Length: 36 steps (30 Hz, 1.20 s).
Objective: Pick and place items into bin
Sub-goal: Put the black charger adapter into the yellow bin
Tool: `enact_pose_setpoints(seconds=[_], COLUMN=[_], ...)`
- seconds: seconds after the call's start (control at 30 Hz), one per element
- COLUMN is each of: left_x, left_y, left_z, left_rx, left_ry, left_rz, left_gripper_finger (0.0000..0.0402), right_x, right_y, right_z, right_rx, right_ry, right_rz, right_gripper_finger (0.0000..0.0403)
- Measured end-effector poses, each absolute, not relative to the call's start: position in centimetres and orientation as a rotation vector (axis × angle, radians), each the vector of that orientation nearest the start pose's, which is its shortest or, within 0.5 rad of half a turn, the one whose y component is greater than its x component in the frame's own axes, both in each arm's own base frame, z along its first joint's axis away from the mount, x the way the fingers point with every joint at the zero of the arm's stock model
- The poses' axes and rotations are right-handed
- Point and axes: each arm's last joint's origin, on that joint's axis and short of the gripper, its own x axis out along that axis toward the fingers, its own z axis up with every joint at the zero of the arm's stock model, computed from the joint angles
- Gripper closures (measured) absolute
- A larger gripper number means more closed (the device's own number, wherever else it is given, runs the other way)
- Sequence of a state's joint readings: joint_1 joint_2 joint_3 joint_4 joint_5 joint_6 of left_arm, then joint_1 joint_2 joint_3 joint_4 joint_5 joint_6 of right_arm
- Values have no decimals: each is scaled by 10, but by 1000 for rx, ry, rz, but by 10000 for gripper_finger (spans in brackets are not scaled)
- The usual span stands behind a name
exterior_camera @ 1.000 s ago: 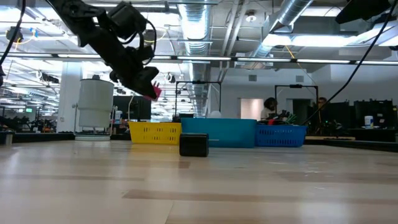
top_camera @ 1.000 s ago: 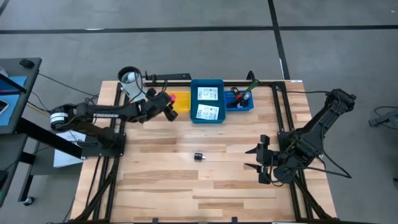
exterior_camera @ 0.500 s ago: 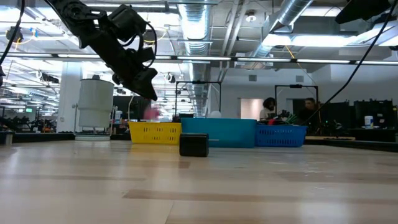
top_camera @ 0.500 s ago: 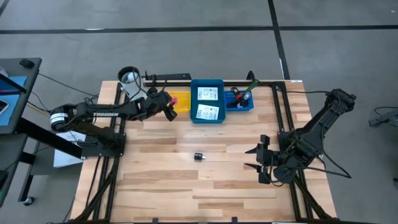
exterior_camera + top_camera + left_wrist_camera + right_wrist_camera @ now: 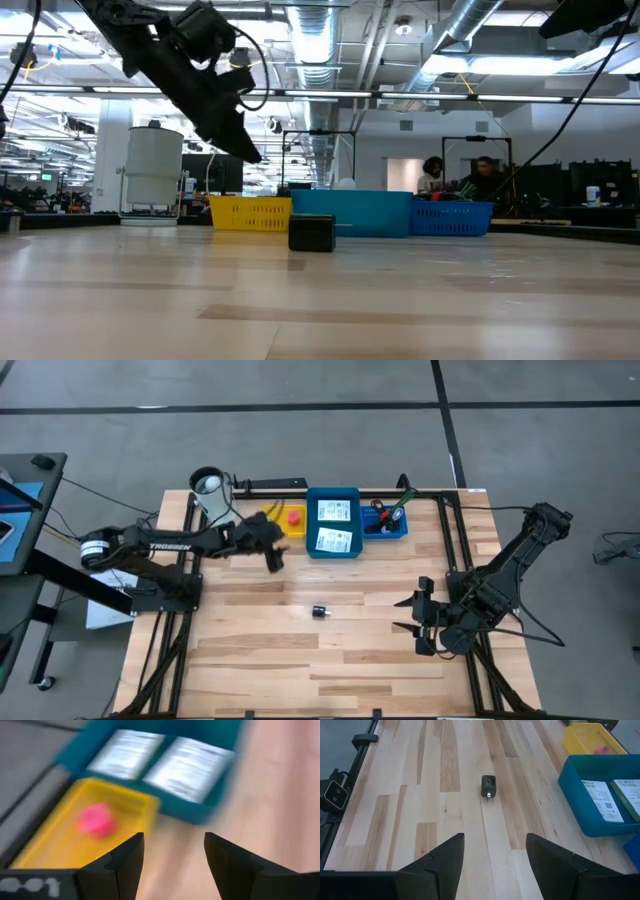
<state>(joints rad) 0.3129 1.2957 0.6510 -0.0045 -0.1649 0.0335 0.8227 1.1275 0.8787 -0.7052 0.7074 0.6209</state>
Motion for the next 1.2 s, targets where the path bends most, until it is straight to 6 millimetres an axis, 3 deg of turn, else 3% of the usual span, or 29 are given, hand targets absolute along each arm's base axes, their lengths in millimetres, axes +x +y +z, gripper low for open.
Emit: enact_pose_setpoints(seconds=[0.17, 0.33, 0.57, 0.77, 1.0, 1.2], left_x=[248, 252, 256, 280, 314, 342], left_y=[52, 28, 6, -3, -13, -19], left_z=[195, 195, 185, 170, 182, 195], left_rx=[150, 258, 127, 39, 71, 102], left_ry=[736, 738, 788, 995, 1216, 1296], left_rz=[203, 103, 12, -62, -136, -197], left_gripper_finger=[203, 203, 203, 203, 203, 203], right_x=[157, 157, 157, 157, 157, 157], right_y=[142, 142, 142, 142, 142, 143], right_z=[267, 267, 267, 267, 266, 266], right_rx=[-64, -56, -54, -53, -46, -16], right_ry=[675, 674, 675, 675, 688, 707], right_rz=[-107, -109, -108, -108, -92, -74], right_gripper_finger=[194, 194, 194, 194, 194, 194])
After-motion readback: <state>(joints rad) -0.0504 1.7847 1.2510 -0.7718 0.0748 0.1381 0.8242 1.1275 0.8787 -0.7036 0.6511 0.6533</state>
